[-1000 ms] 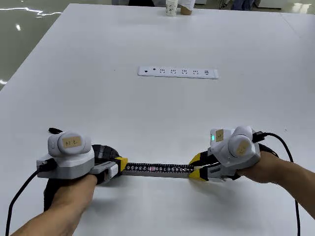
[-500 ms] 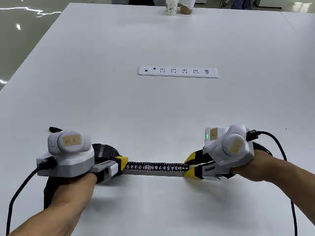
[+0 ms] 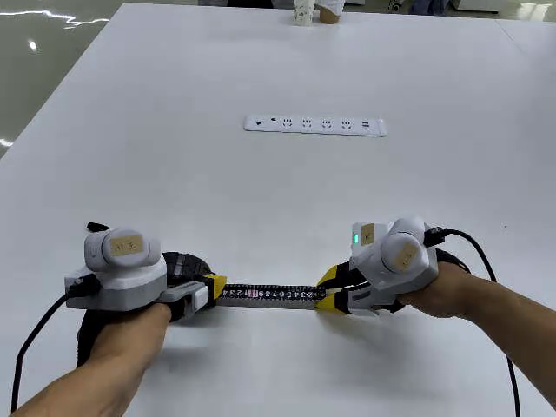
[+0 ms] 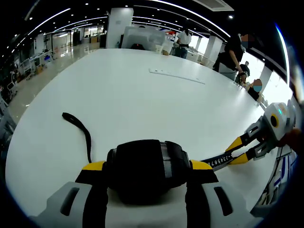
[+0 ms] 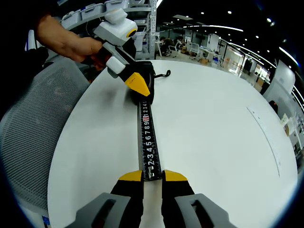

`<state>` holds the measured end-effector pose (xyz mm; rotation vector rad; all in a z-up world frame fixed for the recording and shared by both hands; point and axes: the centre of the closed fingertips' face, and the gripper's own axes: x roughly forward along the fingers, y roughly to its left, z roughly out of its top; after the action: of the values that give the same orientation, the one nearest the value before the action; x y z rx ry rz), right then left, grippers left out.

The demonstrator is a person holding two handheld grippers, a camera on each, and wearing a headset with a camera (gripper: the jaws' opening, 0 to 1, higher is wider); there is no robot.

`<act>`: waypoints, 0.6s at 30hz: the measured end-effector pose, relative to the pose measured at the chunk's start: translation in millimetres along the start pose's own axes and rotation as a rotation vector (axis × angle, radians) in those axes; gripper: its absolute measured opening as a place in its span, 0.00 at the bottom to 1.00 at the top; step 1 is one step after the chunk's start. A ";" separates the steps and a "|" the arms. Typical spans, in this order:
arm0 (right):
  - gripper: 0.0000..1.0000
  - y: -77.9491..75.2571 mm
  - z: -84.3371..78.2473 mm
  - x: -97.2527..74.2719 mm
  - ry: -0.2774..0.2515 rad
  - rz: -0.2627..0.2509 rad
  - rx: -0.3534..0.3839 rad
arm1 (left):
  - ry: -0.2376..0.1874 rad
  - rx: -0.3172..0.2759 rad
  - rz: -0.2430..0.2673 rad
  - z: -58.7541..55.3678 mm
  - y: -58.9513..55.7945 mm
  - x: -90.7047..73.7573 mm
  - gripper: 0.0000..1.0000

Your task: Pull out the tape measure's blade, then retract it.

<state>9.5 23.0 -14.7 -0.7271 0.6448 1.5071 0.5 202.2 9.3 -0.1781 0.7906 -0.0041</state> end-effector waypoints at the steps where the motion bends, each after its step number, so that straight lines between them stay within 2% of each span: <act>1: 0.10 0.1 0.6 0.6 0.000 0.000 0.001 | 0.001 0.000 0.000 0.0 0.1 0.1 0.61; 18: 0.10 0.8 12.9 11.1 -0.009 0.004 0.000 | 0.003 0.001 -0.002 -0.2 0.4 0.8 0.61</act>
<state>7.6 39.9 -14.9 -0.7196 0.6397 1.5136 0.9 202.5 8.6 -0.1781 0.7937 -0.0070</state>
